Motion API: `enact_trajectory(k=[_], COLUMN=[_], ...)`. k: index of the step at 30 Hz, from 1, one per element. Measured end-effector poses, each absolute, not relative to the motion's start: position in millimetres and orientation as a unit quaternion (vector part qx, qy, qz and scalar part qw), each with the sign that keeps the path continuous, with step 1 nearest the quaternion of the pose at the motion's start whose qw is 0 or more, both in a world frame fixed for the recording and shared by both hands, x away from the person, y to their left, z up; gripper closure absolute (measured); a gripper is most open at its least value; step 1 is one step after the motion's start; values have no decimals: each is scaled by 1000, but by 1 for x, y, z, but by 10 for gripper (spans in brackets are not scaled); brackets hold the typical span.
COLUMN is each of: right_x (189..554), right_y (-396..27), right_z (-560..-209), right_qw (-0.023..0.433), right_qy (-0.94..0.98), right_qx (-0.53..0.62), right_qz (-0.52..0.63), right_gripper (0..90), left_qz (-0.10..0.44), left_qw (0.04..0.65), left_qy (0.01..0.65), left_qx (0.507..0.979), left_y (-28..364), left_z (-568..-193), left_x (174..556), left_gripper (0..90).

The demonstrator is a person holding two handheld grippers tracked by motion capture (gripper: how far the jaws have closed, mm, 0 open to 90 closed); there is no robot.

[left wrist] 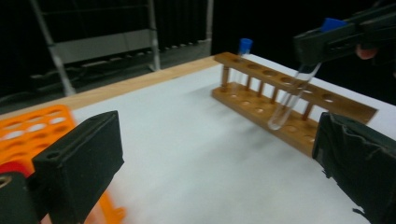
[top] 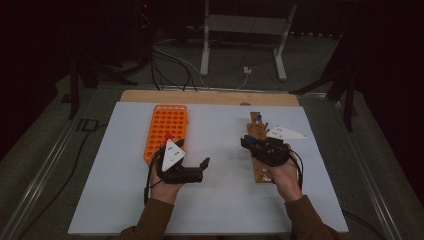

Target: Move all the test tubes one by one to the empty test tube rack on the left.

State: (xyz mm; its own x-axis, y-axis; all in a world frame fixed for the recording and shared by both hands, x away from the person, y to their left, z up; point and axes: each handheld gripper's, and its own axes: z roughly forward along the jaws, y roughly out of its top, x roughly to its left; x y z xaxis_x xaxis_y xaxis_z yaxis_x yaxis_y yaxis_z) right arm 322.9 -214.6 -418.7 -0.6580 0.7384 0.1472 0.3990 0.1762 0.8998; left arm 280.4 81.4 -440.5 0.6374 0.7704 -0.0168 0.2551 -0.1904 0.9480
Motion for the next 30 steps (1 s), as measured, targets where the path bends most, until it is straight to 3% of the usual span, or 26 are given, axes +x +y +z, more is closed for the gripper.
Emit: enact_trajectory(k=[13, 24, 27, 30], right_x=[315, 311, 311, 312], right_y=[-198, -188, -188, -188], right_z=[-420, -422, -423, -424], right_qw=[144, 121, 119, 116], right_qy=[760, 765, 764, 763], right_qx=[363, 354, 356, 357], right_qz=[520, 525, 525, 526], right_gripper=[758, 757, 757, 757], left_qz=[191, 148, 138, 130], left_qw=[528, 550, 549, 558], left_qy=[306, 297, 291, 295], left_qx=[769, 766, 771, 765], left_y=[27, 11, 8, 8], left_z=[-451, -460, -462, -462], left_x=[289, 296, 296, 296], left_gripper=[182, 653, 720, 728])
